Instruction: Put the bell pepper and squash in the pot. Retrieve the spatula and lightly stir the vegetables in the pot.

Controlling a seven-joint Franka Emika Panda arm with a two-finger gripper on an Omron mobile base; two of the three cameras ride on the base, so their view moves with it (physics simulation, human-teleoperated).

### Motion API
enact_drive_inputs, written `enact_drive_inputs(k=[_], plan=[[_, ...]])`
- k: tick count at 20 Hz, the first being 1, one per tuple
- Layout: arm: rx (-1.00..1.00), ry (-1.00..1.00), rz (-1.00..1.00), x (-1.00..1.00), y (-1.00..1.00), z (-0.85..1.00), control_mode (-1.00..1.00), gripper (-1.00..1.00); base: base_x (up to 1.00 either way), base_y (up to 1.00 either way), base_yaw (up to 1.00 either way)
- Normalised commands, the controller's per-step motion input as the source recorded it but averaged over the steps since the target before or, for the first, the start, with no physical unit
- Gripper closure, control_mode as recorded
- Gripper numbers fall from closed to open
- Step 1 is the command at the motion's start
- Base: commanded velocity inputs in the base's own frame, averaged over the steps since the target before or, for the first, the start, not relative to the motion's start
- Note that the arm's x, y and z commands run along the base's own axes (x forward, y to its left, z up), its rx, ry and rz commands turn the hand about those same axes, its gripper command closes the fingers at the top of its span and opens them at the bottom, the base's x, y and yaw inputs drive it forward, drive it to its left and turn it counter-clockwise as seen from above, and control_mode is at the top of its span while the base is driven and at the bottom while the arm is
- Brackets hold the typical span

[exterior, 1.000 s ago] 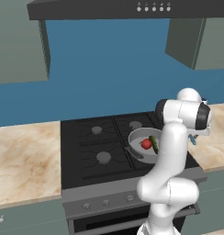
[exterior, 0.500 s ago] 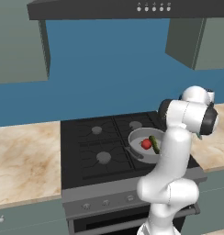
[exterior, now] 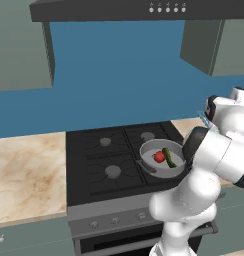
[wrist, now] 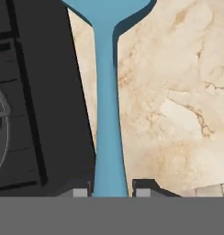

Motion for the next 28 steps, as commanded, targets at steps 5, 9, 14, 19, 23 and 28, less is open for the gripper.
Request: enact_drive_inputs(k=[5, 9, 14, 19, 23, 28], plan=[[0.0, 0.06, 0.42, -0.68, 0.64, 0.63, -1.0, 1.0, 0.0, 0.0, 0.0], [-0.01, 0.14, 0.52, -0.33, 0.79, 0.41, -1.0, 1.0, 0.0, 0.0, 0.0], [-0.1, 0.23, 0.55, -0.02, 0.62, 0.33, -1.0, 1.0, 0.0, 0.0, 0.0], [-0.15, 0.22, 0.29, 0.01, 0.31, 0.18, -1.0, 1.0, 0.0, 0.0, 0.0], [-0.15, 0.2, 0.0, 0.37, 0.0, -0.11, -1.0, 1.0, 0.0, 0.0, 0.0], [-0.17, 0.01, 0.0, 0.43, 0.0, -0.16, -1.0, 1.0, 0.0, 0.0, 0.0]])
